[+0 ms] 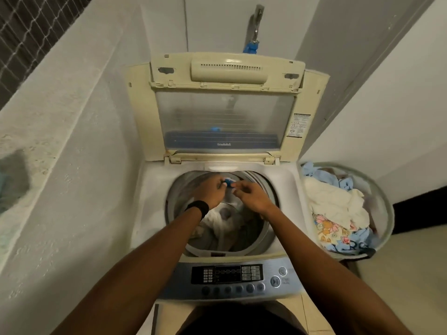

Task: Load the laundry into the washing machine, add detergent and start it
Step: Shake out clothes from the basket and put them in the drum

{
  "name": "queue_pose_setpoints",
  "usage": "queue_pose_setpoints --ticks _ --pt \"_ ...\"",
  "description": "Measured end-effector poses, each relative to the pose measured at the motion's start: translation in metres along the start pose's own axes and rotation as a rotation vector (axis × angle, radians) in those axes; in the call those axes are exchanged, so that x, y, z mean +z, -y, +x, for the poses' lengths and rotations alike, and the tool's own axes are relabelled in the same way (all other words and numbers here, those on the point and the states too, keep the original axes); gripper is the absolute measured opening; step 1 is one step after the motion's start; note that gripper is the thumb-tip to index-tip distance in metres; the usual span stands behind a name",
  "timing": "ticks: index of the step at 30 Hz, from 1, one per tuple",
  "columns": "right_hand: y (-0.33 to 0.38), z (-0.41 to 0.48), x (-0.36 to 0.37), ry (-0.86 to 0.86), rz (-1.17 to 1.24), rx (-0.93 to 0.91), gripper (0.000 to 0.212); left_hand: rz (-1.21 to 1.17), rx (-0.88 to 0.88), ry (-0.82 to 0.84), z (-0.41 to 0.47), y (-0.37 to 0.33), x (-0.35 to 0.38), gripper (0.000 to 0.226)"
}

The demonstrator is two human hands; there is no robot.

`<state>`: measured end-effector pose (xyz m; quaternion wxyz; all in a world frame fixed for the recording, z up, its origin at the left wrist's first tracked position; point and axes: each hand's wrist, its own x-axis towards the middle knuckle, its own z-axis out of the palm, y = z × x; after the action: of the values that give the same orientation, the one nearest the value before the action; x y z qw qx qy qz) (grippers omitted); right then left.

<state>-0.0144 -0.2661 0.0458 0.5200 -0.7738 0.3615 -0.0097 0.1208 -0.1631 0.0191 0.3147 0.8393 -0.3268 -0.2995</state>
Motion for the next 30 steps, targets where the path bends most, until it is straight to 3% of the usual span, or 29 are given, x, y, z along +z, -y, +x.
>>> queue_pose_setpoints --ticks 11,23,30 --pt "-0.042 -0.026 -0.094 -0.28 0.082 0.003 0.019 -0.079 0.289 0.02 0.022 -0.091 0.061 0.021" --pt "-0.149 -0.049 -0.205 -0.494 0.166 0.169 0.017 0.014 0.328 0.126 0.039 -0.187 0.156 0.017" --pt "-0.217 -0.059 -0.248 -0.506 0.081 0.295 0.024 -0.003 0.321 0.187 0.045 -0.222 0.211 0.016"
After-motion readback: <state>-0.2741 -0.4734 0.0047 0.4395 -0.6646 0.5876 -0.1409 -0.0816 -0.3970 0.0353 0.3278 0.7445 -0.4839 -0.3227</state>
